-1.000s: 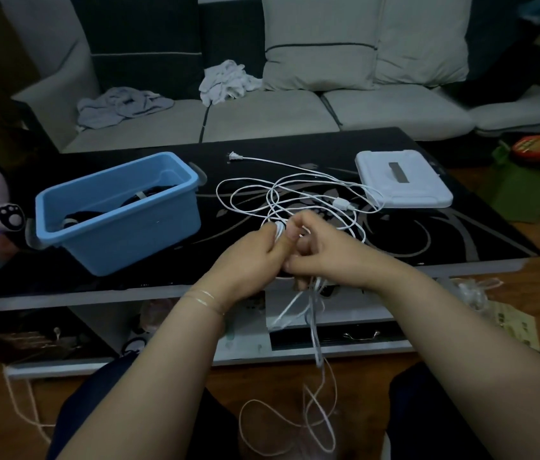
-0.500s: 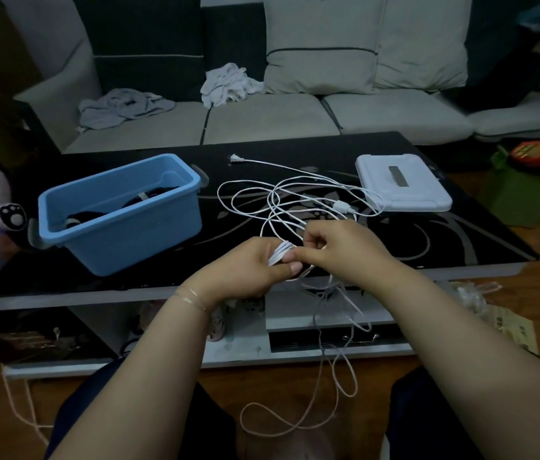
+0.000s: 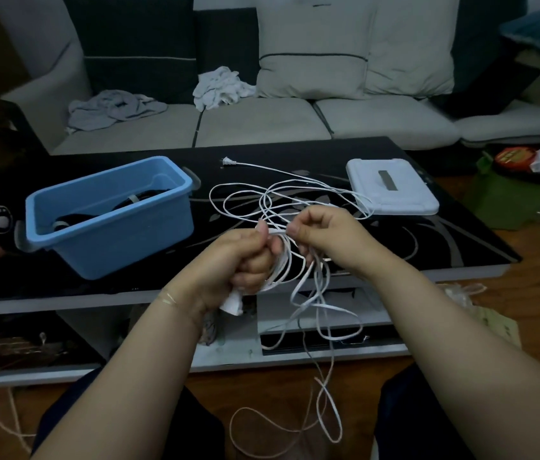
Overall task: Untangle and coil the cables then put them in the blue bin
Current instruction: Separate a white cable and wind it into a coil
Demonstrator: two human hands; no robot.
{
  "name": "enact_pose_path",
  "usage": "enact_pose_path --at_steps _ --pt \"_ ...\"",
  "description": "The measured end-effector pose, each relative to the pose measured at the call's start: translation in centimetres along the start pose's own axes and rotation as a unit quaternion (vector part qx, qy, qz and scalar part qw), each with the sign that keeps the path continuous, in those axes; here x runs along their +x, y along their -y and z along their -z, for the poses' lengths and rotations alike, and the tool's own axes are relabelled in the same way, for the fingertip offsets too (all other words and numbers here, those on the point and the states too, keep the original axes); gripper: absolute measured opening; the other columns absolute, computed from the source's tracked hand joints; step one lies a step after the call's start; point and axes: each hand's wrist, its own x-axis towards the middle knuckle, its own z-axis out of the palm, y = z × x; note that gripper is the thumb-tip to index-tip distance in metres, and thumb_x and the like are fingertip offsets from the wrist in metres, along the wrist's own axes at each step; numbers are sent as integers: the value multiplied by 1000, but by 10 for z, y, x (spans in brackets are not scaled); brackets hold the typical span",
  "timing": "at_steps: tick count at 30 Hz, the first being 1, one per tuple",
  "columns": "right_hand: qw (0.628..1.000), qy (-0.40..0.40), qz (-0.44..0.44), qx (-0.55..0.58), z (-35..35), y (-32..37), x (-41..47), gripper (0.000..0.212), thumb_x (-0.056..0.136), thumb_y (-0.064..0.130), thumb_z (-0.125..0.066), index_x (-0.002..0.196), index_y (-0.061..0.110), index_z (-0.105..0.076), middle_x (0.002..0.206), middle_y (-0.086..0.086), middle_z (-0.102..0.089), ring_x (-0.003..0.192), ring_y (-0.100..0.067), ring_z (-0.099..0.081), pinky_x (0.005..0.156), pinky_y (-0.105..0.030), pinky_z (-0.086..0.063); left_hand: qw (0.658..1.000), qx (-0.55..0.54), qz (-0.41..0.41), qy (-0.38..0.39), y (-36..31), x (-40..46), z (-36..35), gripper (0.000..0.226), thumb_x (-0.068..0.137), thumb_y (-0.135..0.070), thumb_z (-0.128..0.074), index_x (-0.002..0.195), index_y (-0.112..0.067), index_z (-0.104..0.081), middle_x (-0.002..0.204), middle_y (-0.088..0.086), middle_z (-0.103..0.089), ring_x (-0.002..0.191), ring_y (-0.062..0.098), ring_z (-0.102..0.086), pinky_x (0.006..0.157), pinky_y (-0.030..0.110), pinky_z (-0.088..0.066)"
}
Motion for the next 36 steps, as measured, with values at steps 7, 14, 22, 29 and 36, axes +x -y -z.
enact_pose_path --at_steps 7,14,22,29,36 --pt "996 -37 10 -81 -22 -13 4 37 100 28 -44 85 -1 -59 47 6 -55 45 -11 -53 52 -25 -44 976 -212 -30 -49 1 9 -5 44 90 -42 -42 86 -7 -68 42 -10 -23 35 4 -9 31 14 -19" --pt "978 115 -64 -162 -38 -21 -6 9 101 19 -43 95 24 -48 57 0 -64 49 -12 -56 58 -28 -47 961 -212 -129 -123 -4 9 5 41 90 -36 -43 104 -4 -66 88 -4 -74 28 5 -29 35 11 -22" --pt "911 127 -25 -391 -38 -12 -17 17 98 35 -44 114 28 -46 66 3 -66 63 -7 -63 64 -30 -48 961 -35 -163 -221 0 13 -6 36 104 -15 -35 128 7 -50 87 6 -75 42 3 -34 44 14 -31" --pt "925 148 -62 -346 -37 -16 -13 37 96 27 -46 133 32 -42 63 6 -69 62 -1 -65 72 -30 -52 948 65 -189 -249 5 15 -18 15 106 -19 -34 112 -18 -48 122 -1 -66 75 20 -74 62 23 -58" --pt "935 222 -102 -256 -33 -8 -15 56 91 9 -51 142 25 -35 84 20 -60 63 -4 -69 59 -17 -53 925 217 -202 -237 11 18 -15 20 106 -15 -30 124 -22 -31 141 -7 -43 90 11 -71 76 23 -57"
